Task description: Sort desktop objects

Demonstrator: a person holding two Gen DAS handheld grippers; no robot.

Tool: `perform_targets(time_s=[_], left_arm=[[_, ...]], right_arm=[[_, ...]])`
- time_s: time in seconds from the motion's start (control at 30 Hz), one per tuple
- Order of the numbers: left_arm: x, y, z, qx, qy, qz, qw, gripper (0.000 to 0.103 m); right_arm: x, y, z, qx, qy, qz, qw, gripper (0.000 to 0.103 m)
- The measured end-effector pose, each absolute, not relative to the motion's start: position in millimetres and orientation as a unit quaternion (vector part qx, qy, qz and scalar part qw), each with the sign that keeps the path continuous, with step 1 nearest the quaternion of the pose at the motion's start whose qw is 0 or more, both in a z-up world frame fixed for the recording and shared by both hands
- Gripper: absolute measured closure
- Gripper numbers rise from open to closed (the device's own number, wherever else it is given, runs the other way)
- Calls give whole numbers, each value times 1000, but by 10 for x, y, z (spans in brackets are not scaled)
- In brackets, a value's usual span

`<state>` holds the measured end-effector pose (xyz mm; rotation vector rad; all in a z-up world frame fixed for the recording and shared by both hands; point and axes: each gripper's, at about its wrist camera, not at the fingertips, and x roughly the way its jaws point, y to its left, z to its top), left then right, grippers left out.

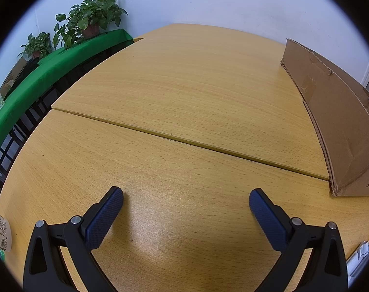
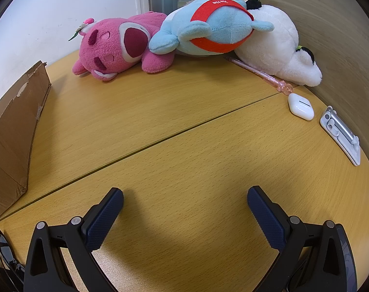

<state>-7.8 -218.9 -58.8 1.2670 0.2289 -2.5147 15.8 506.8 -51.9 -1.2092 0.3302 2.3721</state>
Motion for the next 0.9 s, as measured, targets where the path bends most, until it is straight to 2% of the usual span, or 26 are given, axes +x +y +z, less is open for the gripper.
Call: perform_targets(time_s=[0.43,0.6,0.73,0.9], left_arm=[[-76,-2188,-589,443,80,-879,158,0],[-30,-2148,-563,460,79,-873,142,0],[248,-2021,-194,393,120,-903,124,0],[320,-1589,530,336,120,-933,47,0]], right_arm=[[164,5058,-518,-439,119,861,226,0],[241,4929,-482,-473,99,857,179,0],[444,4632,-155,-429,47,889,154,0],[450,4098,616,-355,80,931,-40,0]])
